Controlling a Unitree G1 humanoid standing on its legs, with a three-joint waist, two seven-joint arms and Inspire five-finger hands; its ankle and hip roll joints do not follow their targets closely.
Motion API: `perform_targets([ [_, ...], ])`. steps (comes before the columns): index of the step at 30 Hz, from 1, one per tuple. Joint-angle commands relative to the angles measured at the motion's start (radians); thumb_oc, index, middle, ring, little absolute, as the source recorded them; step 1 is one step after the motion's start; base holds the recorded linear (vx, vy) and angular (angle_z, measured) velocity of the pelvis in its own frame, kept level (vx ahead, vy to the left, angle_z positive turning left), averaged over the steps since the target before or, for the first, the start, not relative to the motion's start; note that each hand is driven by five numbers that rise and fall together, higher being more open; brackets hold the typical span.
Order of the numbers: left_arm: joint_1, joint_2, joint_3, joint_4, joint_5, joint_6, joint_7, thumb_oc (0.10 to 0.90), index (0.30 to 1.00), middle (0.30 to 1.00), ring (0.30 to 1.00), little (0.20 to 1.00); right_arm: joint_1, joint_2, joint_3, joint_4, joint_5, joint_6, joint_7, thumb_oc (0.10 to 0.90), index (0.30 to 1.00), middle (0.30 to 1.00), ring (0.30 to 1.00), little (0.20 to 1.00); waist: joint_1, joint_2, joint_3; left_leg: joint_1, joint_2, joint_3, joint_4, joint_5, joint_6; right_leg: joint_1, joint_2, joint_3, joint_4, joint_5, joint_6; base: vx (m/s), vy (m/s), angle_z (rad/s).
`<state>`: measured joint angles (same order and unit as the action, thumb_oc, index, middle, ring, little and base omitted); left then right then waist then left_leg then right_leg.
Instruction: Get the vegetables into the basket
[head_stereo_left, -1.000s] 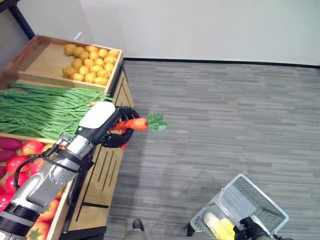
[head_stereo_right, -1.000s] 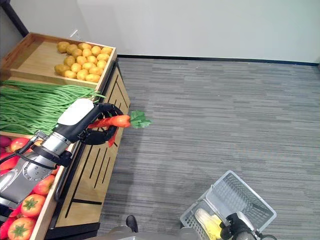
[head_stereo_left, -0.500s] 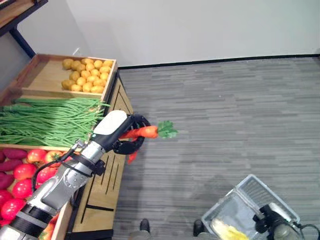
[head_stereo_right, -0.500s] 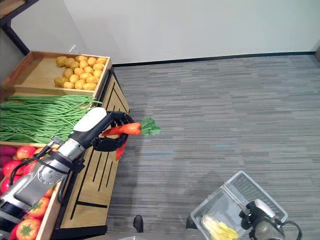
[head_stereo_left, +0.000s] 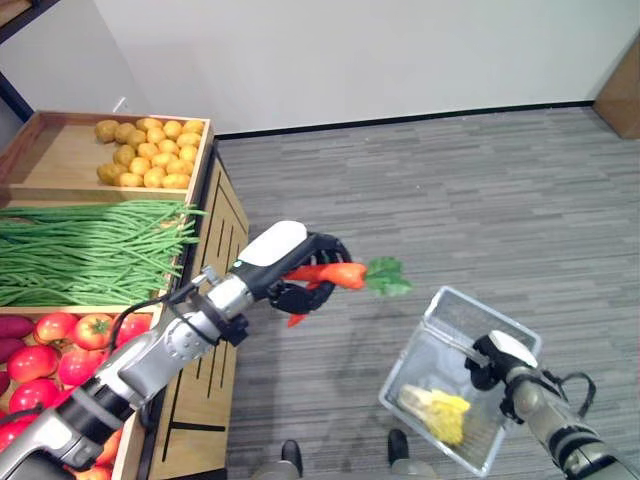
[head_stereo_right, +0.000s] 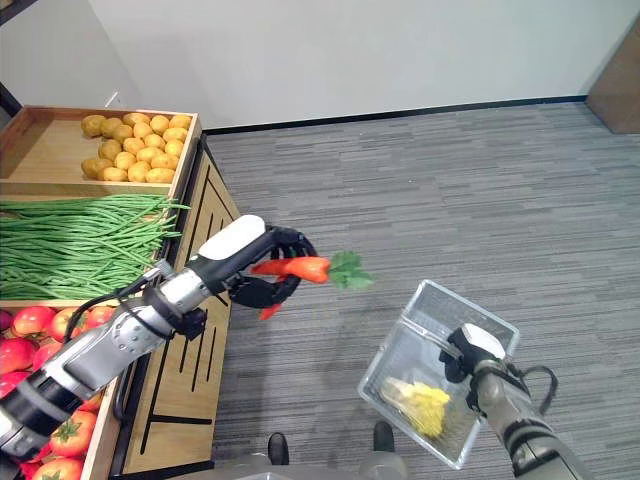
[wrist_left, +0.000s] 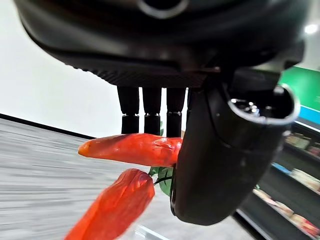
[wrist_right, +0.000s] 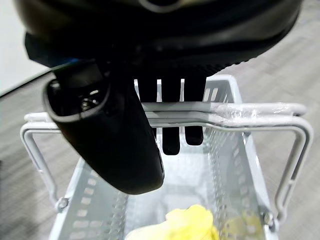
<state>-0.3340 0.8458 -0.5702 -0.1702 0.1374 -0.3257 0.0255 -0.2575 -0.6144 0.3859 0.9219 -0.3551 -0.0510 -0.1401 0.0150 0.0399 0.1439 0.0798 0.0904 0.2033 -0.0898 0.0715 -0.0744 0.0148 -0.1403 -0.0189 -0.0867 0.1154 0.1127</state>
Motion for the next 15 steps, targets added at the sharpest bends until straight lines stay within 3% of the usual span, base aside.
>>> perform_targets([
  [1,-0.110,-0.078,-0.035,-0.044,-0.147,-0.052,0.005,0.400,0.300,0.300,0.300,0.300,-0.232,-0.042,0.043,-0.016,0.033,-0.037,-0.096,0.400,0.300,0.300,0.300,0.300,0.015,-0.062,-0.075,-0.012,0.002,-0.018,0.003,-0.022,0.002,0.010,-0.017,-0.053,0.004,0.001,0.042,0.00,0.000,0.00],
  [9,-0.112,-0.183,-0.144,-0.004,-0.229,-0.019,-0.047,0.400,0.300,0.300,0.300,0.300,-0.417,0.032,0.101,0.018,0.064,-0.024,-0.139,0.400,0.300,0.300,0.300,0.300,0.020,-0.056,-0.078,-0.006,0.011,-0.016,0.003,-0.018,0.001,0.017,-0.009,-0.051,0.000,-0.001,0.035,0.00,0.000,0.00],
  [15,-0.081,-0.235,-0.161,0.066,-0.261,0.009,-0.068,0.400,0.300,0.300,0.300,0.300,-0.475,0.057,0.109,-0.017,0.090,-0.019,-0.154,0.400,0.300,0.300,0.300,0.300,0.022,-0.052,-0.081,-0.005,0.016,-0.009,0.003,-0.016,-0.001,0.016,-0.004,-0.048,-0.001,0.000,0.031,0.00,0.000,0.00],
])
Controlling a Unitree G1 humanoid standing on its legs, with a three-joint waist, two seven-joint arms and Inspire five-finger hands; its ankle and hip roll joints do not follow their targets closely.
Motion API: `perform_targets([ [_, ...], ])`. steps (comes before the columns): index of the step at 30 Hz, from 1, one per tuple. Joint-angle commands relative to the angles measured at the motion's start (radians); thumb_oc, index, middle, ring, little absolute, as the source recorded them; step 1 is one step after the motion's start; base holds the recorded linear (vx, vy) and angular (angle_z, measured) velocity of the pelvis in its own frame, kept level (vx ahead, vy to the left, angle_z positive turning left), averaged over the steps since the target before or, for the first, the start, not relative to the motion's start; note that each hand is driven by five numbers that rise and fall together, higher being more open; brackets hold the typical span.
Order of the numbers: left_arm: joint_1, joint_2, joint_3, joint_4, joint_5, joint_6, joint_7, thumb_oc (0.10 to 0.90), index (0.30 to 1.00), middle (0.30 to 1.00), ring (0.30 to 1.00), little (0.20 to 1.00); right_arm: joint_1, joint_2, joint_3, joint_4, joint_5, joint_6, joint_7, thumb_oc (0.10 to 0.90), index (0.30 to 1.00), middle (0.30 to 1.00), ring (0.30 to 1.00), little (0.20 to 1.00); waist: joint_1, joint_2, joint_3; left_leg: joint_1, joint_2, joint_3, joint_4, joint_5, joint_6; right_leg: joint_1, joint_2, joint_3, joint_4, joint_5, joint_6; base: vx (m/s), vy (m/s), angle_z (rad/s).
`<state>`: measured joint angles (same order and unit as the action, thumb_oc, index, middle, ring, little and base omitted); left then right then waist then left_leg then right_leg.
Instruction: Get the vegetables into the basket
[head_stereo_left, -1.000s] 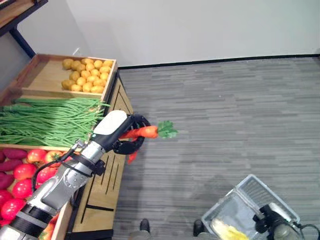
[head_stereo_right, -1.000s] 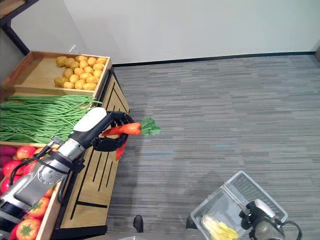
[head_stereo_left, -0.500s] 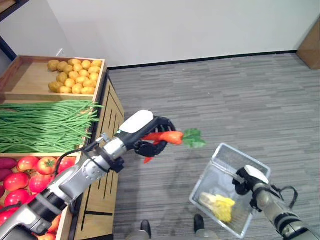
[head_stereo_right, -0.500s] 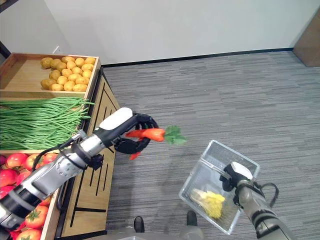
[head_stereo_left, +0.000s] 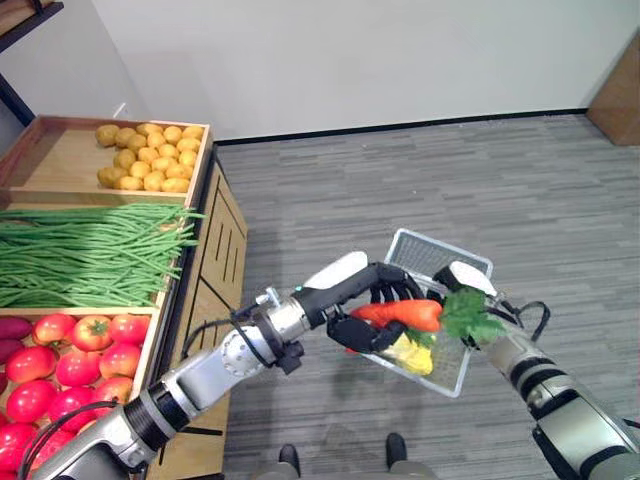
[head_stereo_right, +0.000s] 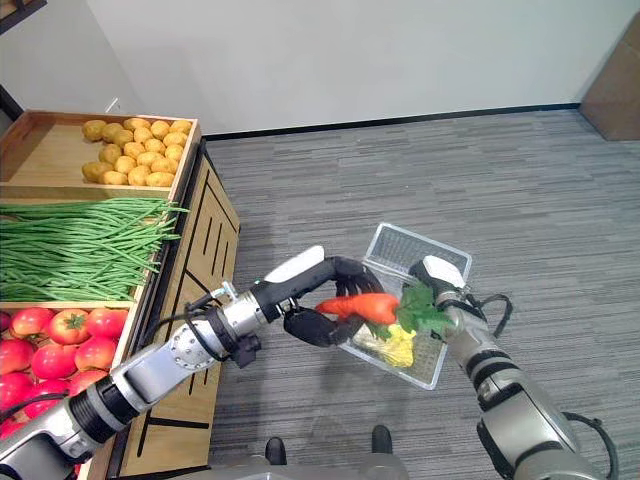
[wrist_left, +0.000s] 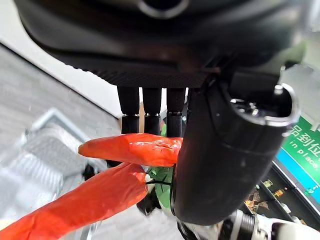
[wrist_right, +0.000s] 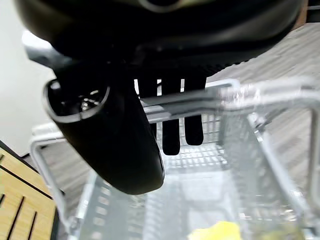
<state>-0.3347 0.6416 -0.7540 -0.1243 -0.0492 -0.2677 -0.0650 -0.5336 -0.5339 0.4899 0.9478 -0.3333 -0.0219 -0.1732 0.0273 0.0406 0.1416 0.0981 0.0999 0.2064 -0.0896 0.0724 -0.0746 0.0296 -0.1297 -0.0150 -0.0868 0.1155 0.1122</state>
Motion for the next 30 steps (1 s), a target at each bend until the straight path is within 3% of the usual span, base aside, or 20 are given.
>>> perform_targets([
  [1,-0.075,-0.051,0.020,0.056,-0.059,-0.040,0.026,0.400,0.300,0.300,0.300,0.300,-0.201,-0.017,0.003,-0.104,0.082,-0.053,-0.118,0.400,0.300,0.300,0.300,0.300,0.005,-0.052,-0.080,-0.021,0.009,-0.009,0.002,-0.017,-0.001,0.001,-0.012,-0.049,0.000,0.000,0.031,0.00,0.000,0.00],
  [9,-0.070,-0.133,0.000,0.174,0.019,-0.018,0.052,0.400,0.300,0.300,0.300,0.300,-0.156,0.003,-0.013,-0.292,0.120,-0.075,-0.103,0.400,0.300,0.300,0.300,0.300,-0.010,-0.055,-0.087,-0.017,0.009,0.001,0.002,-0.020,0.002,-0.002,-0.009,-0.042,0.000,0.002,0.031,0.00,-0.004,-0.09],
  [16,-0.068,-0.219,-0.013,0.334,0.191,0.003,0.081,0.400,0.300,0.300,0.300,0.300,-0.031,0.033,-0.050,-0.559,0.282,-0.135,-0.033,0.400,0.300,0.300,0.300,0.300,-0.034,-0.066,-0.095,-0.014,0.011,0.022,0.002,-0.026,0.003,-0.013,-0.009,-0.026,0.000,0.009,0.038,0.00,0.000,-0.03],
  [30,-0.022,-0.231,0.063,0.528,0.394,0.028,0.181,0.400,0.300,0.300,0.300,0.300,0.112,0.021,-0.006,-0.896,0.434,-0.187,0.099,0.400,0.300,0.300,0.300,0.300,-0.044,-0.072,-0.098,-0.005,0.014,0.045,0.002,-0.026,-0.003,-0.014,-0.008,-0.019,0.000,0.011,0.043,0.00,0.000,-0.04],
])
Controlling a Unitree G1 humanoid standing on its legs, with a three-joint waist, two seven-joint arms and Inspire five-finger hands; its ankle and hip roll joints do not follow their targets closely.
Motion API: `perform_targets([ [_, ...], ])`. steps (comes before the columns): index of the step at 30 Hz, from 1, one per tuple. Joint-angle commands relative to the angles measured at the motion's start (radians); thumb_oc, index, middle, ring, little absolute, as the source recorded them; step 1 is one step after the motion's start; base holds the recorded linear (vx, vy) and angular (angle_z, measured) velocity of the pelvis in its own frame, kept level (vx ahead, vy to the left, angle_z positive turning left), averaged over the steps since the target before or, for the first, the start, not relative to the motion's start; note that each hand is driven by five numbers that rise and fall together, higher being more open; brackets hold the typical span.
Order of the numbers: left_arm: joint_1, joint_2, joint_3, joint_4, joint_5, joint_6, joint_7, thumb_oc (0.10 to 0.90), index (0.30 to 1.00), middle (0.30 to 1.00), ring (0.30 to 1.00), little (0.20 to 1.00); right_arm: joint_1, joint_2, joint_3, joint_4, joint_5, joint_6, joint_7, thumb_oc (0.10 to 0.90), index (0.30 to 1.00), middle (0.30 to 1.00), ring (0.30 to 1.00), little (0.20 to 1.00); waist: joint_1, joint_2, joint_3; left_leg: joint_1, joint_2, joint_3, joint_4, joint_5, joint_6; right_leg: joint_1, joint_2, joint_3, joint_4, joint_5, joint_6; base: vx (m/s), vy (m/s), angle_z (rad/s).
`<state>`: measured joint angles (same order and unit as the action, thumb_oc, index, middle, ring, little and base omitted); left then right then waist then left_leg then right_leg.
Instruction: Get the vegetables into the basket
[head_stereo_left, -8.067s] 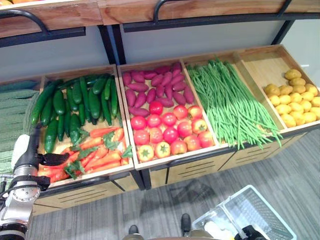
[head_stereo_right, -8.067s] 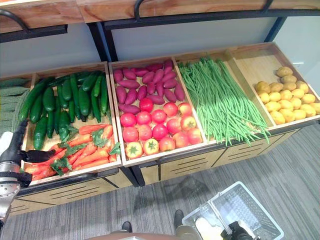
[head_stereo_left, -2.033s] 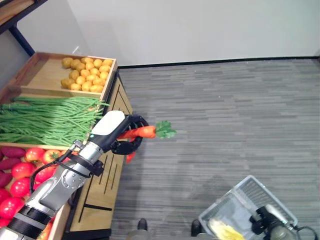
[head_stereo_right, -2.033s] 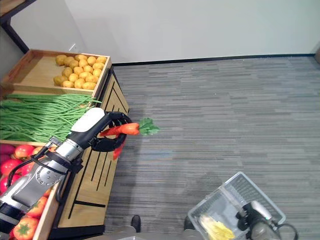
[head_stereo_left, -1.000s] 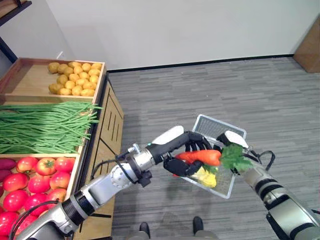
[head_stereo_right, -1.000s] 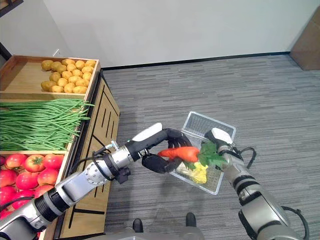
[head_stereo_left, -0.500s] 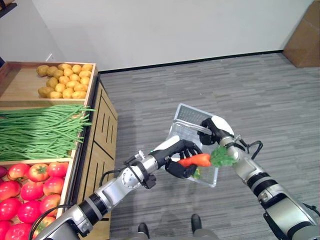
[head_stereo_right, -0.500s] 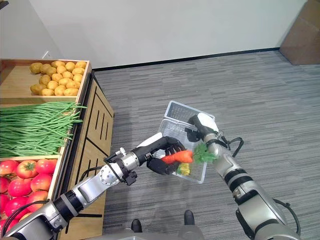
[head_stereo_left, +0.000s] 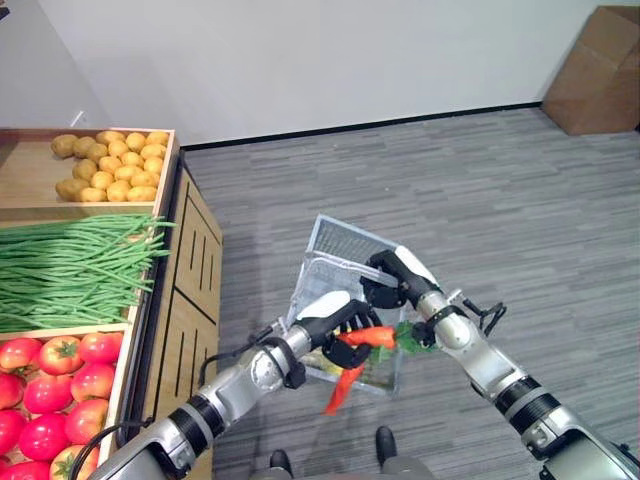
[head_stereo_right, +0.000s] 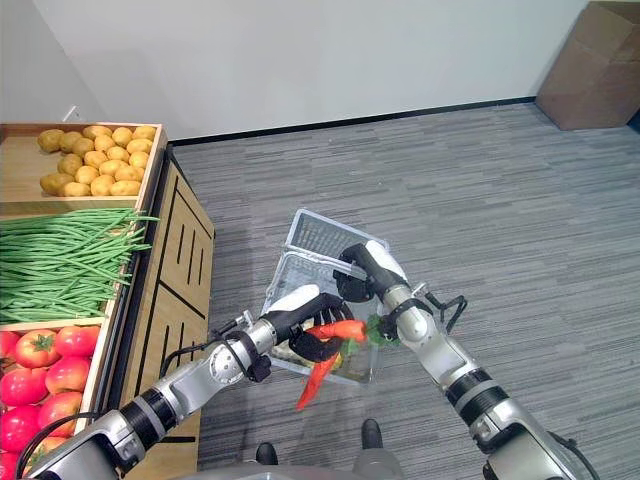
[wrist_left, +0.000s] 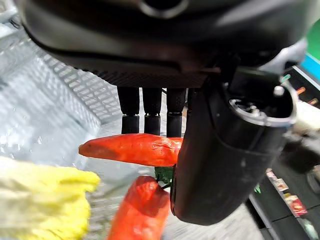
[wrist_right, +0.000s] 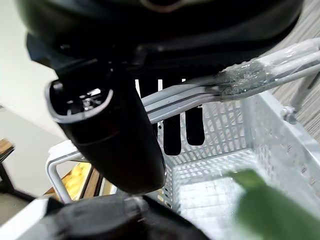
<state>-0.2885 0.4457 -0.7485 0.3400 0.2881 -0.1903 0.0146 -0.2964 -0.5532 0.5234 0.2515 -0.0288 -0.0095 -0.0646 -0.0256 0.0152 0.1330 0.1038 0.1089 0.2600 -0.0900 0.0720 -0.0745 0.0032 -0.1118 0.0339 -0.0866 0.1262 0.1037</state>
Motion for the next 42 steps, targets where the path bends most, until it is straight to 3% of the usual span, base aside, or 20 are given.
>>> perform_targets([
  [1,-0.064,-0.033,0.069,0.081,0.077,-0.044,0.116,0.400,0.300,0.300,0.300,0.300,-0.118,0.038,-0.032,-0.221,0.142,-0.201,0.001,0.400,0.300,0.300,0.300,0.300,0.009,-0.048,-0.089,-0.010,0.007,-0.007,0.003,-0.025,-0.005,0.012,-0.025,-0.067,-0.001,0.000,0.051,0.00,-0.002,-0.07],
  [5,-0.038,-0.046,0.148,0.226,0.169,0.015,0.211,0.400,0.300,0.300,0.300,0.300,-0.081,0.020,0.002,-0.346,0.223,-0.214,0.049,0.400,0.300,0.300,0.300,0.300,0.007,-0.055,-0.085,-0.005,0.012,0.002,0.003,-0.023,-0.010,0.013,-0.020,-0.062,-0.001,0.001,0.050,0.00,-0.003,-0.07],
  [11,-0.054,-0.078,0.194,0.394,0.255,0.083,0.292,0.400,0.300,0.300,0.300,0.300,-0.078,-0.001,0.040,-0.434,0.246,-0.221,0.071,0.400,0.300,0.300,0.300,0.300,-0.001,-0.058,-0.083,-0.004,0.016,0.013,0.003,-0.022,-0.014,0.010,-0.017,-0.058,-0.001,0.003,0.050,-0.01,0.000,-0.06],
  [22,-0.070,-0.115,0.222,0.531,0.409,0.204,0.412,0.400,0.300,0.300,0.300,0.300,-0.064,-0.005,0.084,-0.503,0.251,-0.224,0.065,0.400,0.300,0.300,0.300,0.300,-0.006,-0.060,-0.078,-0.003,0.020,0.020,0.003,-0.023,-0.015,0.008,-0.017,-0.058,0.000,0.000,0.048,0.00,0.001,-0.01],
  [23,-0.072,-0.121,0.220,0.533,0.412,0.211,0.418,0.484,0.418,0.418,0.418,0.418,-0.066,-0.007,0.088,-0.509,0.249,-0.223,0.063,0.400,0.300,0.300,0.300,0.300,-0.006,-0.061,-0.076,-0.004,0.020,0.019,0.003,-0.023,-0.015,0.008,-0.017,-0.057,0.000,0.000,0.048,0.00,0.000,0.00],
  [25,-0.078,-0.136,0.216,0.541,0.419,0.227,0.438,0.900,1.000,1.000,1.000,1.000,-0.070,-0.001,0.097,-0.517,0.257,-0.225,0.056,0.400,0.300,0.300,0.300,0.300,-0.004,-0.065,-0.071,-0.005,0.021,0.018,0.003,-0.021,-0.015,0.008,-0.018,-0.058,0.000,0.002,0.048,0.00,0.000,0.00],
  [33,-0.125,-0.195,0.166,0.542,0.400,0.250,0.466,0.900,1.000,1.000,1.000,1.000,-0.106,0.015,0.142,-0.505,0.234,-0.213,0.023,0.400,0.300,0.300,0.300,0.300,-0.006,-0.071,-0.064,-0.011,0.020,0.012,0.003,-0.021,-0.012,0.007,-0.021,-0.061,0.000,0.002,0.047,0.00,0.000,0.00],
  [42,-0.156,-0.207,0.134,0.545,0.415,0.260,0.479,0.900,1.000,1.000,1.000,1.000,-0.119,0.019,0.162,-0.489,0.218,-0.209,0.010,0.400,0.300,0.300,0.300,0.300,-0.007,-0.071,-0.066,-0.011,0.017,0.007,0.003,-0.023,-0.009,0.010,-0.022,-0.065,0.001,0.000,0.046,0.00,0.000,0.00],
])
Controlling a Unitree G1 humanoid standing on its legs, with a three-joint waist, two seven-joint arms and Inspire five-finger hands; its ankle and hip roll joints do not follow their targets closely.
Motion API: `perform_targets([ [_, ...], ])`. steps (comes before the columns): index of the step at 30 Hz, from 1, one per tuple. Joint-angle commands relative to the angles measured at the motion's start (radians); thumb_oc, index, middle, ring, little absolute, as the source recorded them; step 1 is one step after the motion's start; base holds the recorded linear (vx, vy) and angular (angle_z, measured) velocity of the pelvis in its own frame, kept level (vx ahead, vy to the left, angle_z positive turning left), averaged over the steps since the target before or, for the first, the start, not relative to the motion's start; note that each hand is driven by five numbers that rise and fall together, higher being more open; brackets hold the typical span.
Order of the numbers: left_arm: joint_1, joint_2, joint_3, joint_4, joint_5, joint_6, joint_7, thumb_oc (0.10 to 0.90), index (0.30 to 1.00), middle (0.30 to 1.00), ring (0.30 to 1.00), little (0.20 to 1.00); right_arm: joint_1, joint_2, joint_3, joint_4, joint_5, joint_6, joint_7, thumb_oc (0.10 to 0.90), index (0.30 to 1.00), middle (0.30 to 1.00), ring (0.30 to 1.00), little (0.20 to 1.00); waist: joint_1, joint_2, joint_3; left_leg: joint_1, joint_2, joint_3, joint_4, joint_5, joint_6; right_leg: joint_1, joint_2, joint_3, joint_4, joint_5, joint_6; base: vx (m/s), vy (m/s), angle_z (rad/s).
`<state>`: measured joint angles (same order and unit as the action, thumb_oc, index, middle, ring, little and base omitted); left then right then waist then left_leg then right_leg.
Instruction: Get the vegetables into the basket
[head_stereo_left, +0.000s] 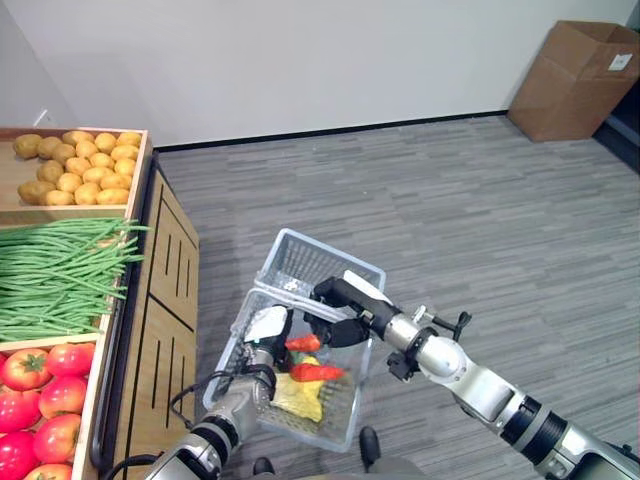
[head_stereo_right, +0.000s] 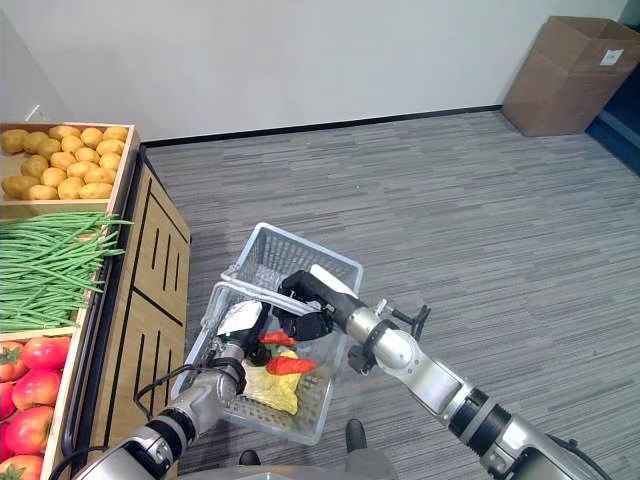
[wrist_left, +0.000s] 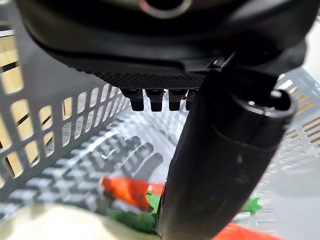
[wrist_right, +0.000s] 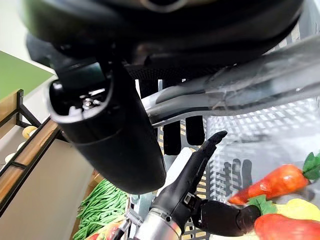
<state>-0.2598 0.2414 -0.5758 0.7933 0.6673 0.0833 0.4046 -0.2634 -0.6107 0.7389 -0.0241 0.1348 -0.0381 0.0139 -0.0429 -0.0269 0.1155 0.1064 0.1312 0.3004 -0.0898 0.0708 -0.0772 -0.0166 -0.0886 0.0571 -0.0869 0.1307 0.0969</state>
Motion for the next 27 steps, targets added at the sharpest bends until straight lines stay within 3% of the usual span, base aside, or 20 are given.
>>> perform_targets([
  [1,-0.193,0.002,-0.048,0.071,0.036,-0.020,0.092,0.900,1.000,1.000,1.000,1.000,-0.149,0.077,-0.052,-0.192,0.045,-0.175,-0.075,0.400,0.300,0.300,0.300,0.300,0.010,-0.029,-0.047,-0.013,-0.005,-0.037,0.003,-0.021,-0.005,0.031,-0.047,-0.091,0.003,-0.005,0.053,0.00,0.000,0.00],
  [3,-0.195,0.007,-0.053,0.050,0.034,-0.027,0.094,0.900,1.000,1.000,1.000,1.000,-0.145,0.080,-0.054,-0.171,0.037,-0.169,-0.083,0.400,0.300,0.300,0.300,0.300,0.010,-0.028,-0.047,-0.013,-0.006,-0.039,0.003,-0.021,-0.005,0.032,-0.048,-0.093,0.003,-0.005,0.053,0.00,0.000,0.00],
  [8,-0.143,0.070,-0.116,-0.202,-0.022,-0.150,0.012,0.900,1.000,1.000,1.000,1.000,-0.129,0.104,-0.114,-0.007,-0.060,-0.132,-0.146,0.400,0.300,0.300,0.300,0.300,0.025,-0.023,-0.050,-0.014,-0.010,-0.055,0.003,-0.024,0.000,0.042,-0.051,-0.105,0.003,-0.009,0.054,0.01,-0.001,0.04],
  [13,-0.070,0.154,-0.178,-0.435,-0.144,-0.290,-0.171,0.900,1.000,1.000,1.000,1.000,-0.104,0.122,-0.198,0.130,-0.118,-0.121,-0.191,0.400,0.300,0.300,0.300,0.300,0.044,-0.013,-0.052,-0.017,-0.018,-0.074,0.003,-0.028,0.006,0.053,-0.057,-0.119,0.002,-0.014,0.055,0.01,0.008,0.09],
  [15,-0.052,0.186,-0.181,-0.489,-0.185,-0.302,-0.215,0.900,1.000,1.000,1.000,1.000,-0.102,0.127,-0.211,0.156,-0.129,-0.126,-0.197,0.400,0.300,0.300,0.300,0.300,0.049,-0.013,-0.052,-0.019,-0.019,-0.078,0.003,-0.029,0.007,0.054,-0.058,-0.123,0.001,-0.014,0.056,0.00,0.014,0.11],
  [16,-0.012,0.231,-0.175,-0.575,-0.252,-0.340,-0.265,0.900,1.000,1.000,1.000,1.000,-0.090,0.131,-0.241,0.220,-0.145,-0.121,-0.210,0.400,0.300,0.300,0.300,0.300,0.062,-0.006,-0.051,-0.022,-0.021,-0.086,0.003,-0.029,0.009,0.056,-0.061,-0.128,0.001,-0.014,0.056,0.01,0.015,0.09],
  [20,0.076,0.283,-0.146,-0.639,-0.407,-0.345,-0.359,0.900,1.000,1.000,1.000,1.000,-0.072,0.150,-0.275,0.318,-0.165,-0.116,-0.218,0.400,0.300,0.300,0.300,0.300,0.072,-0.006,-0.055,-0.026,-0.025,-0.100,0.003,-0.028,0.011,0.059,-0.063,-0.138,0.002,-0.014,0.056,0.00,0.013,0.18],
  [24,0.165,0.348,-0.114,-0.668,-0.733,-0.331,-0.491,0.900,1.000,1.000,1.000,1.000,-0.050,0.172,-0.323,0.506,-0.157,-0.106,-0.214,0.400,0.300,0.300,0.300,0.300,0.083,-0.001,-0.057,-0.032,-0.031,-0.114,0.003,-0.026,0.012,0.061,-0.066,-0.148,0.002,-0.013,0.057,-0.01,0.009,0.12],
  [27,0.216,0.374,-0.079,-0.663,-0.836,-0.318,-0.522,0.900,1.000,1.000,1.000,1.000,-0.045,0.183,-0.344,0.620,-0.184,-0.098,-0.223,0.400,0.300,0.300,0.300,0.300,0.091,0.001,-0.055,-0.035,-0.032,-0.121,0.003,-0.024,0.011,0.061,-0.067,-0.151,0.001,-0.011,0.057,0.00,0.004,0.07],
])
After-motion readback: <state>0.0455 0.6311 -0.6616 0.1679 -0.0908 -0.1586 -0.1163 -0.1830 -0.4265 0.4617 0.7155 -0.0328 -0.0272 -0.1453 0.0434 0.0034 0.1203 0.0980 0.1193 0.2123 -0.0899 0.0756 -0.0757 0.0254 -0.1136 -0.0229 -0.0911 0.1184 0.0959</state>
